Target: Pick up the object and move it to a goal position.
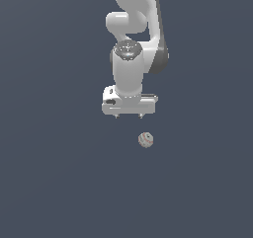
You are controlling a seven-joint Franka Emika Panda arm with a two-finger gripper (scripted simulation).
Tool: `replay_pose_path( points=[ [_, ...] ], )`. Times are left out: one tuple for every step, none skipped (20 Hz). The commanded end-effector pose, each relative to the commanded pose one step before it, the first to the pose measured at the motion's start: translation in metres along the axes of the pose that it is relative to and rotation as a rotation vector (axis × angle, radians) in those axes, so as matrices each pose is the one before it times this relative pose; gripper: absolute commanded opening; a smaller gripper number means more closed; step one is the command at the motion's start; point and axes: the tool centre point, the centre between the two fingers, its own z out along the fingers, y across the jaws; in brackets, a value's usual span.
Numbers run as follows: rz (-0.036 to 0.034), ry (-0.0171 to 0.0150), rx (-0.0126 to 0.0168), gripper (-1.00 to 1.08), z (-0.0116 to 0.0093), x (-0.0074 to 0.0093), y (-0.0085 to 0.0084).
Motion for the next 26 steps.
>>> replay_pose_path(
  points=[
    [0.0,0.0,0.0,1.0,0.0,0.0,0.00001],
    [-0.00054,-0.00003,-0.00044,1.0,0.0002,0.00002,-0.00004],
    [-0.00178,-0.00011,-0.00144,1.0,0.00063,0.00007,-0.00025],
    [-0.00279,-0.00018,-0.00224,1.0,0.00102,0.00011,-0.00029],
    [-0.00397,-0.00025,-0.00314,1.0,0.00141,0.00013,-0.00042],
    [-0.00514,-0.00031,-0.00399,1.0,0.00176,0.00013,-0.0005],
    [-0.00631,-0.00038,-0.00475,1.0,0.00203,0.00009,-0.00053],
    [-0.00606,-0.00037,-0.0044,1.0,0.0018,-0.00001,-0.00038],
    [-0.005,-0.00032,-0.00348,1.0,0.00132,-0.00012,-0.00017],
    [-0.0039,-0.00027,-0.00258,1.0,0.00087,-0.0002,0.00002],
    [-0.00276,-0.00021,-0.00169,1.0,0.00045,-0.00025,0.00016],
    [-0.00149,-0.00014,-0.00078,1.0,0.00007,-0.00026,0.00027],
    [0.0,0.0,0.0,1.0,-0.00022,-0.00017,0.00026],
    [0.00096,0.00005,0.00071,1.0,-0.00011,0.00014,-0.00021],
    [0.00142,0.00017,0.00057,1.0,0.0002,0.00044,-0.00052],
    [0.0015,0.00023,0.00031,1.0,0.00057,0.0007,-0.00087],
    [0.00152,0.00027,0.00009,1.0,0.00094,0.00098,-0.00135],
    [0.00192,0.00037,-0.00003,1.0,0.00128,0.00125,-0.00167],
    [0.00224,0.00045,-0.0001,1.0,0.00162,0.00152,-0.00211],
    [0.00271,0.00053,-0.00005,1.0,0.00194,0.0018,-0.00258],
    [0.00339,0.00064,0.00009,1.0,0.00226,0.00209,-0.00306],
    [0.00407,0.00074,0.00021,1.0,0.00258,0.00235,-0.00353],
    [0.0046,0.00083,0.00024,1.0,0.00294,0.00258,-0.004],
    [0.00499,0.00091,0.00022,1.0,0.00333,0.00277,-0.0045],
    [0.00543,0.00099,0.00025,1.0,0.00373,0.00293,-0.00503],
    [0.00603,0.00109,0.00033,1.0,0.00412,0.00307,-0.00552]
  ],
)
